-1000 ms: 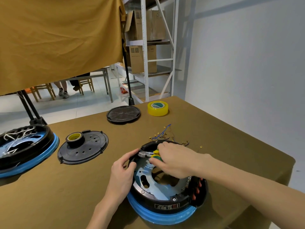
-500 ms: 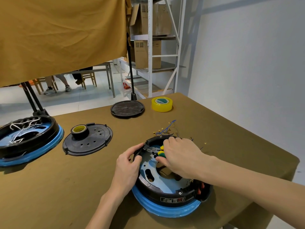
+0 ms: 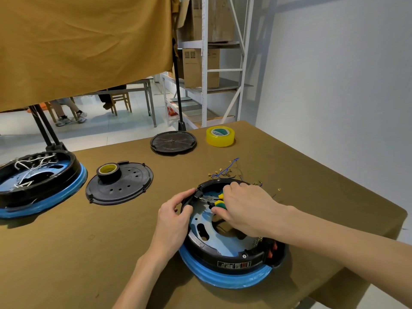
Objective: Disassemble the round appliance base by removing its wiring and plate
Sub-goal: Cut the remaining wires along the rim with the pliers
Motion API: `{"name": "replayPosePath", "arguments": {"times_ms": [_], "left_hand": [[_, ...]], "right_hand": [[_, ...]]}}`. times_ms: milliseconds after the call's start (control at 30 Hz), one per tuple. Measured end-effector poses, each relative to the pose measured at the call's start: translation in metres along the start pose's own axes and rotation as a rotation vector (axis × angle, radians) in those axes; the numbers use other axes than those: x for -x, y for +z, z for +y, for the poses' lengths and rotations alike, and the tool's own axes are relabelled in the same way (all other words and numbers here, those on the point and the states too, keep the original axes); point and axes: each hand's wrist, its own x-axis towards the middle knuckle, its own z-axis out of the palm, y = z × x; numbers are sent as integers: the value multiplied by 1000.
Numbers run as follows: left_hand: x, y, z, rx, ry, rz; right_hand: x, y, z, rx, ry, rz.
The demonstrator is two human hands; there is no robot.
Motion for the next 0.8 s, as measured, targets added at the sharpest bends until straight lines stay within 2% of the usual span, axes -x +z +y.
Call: {"name": "replayPosePath", "arguments": {"times_ms": [167,467,633,800], "left_hand": [[1,0,0,-3,-2,0],[1,-2,4,-47,7,-11],[-2,-4,6,-101,29,-19],[-2,-4,6,-135,37,-17]], "right_hand": [[0,0,0,-107,49,-89],[-4,-4,0,-75,51,-109],[-1,-4,2,-311,141,-217],[7,1,-8,-118,125,-89]]}}
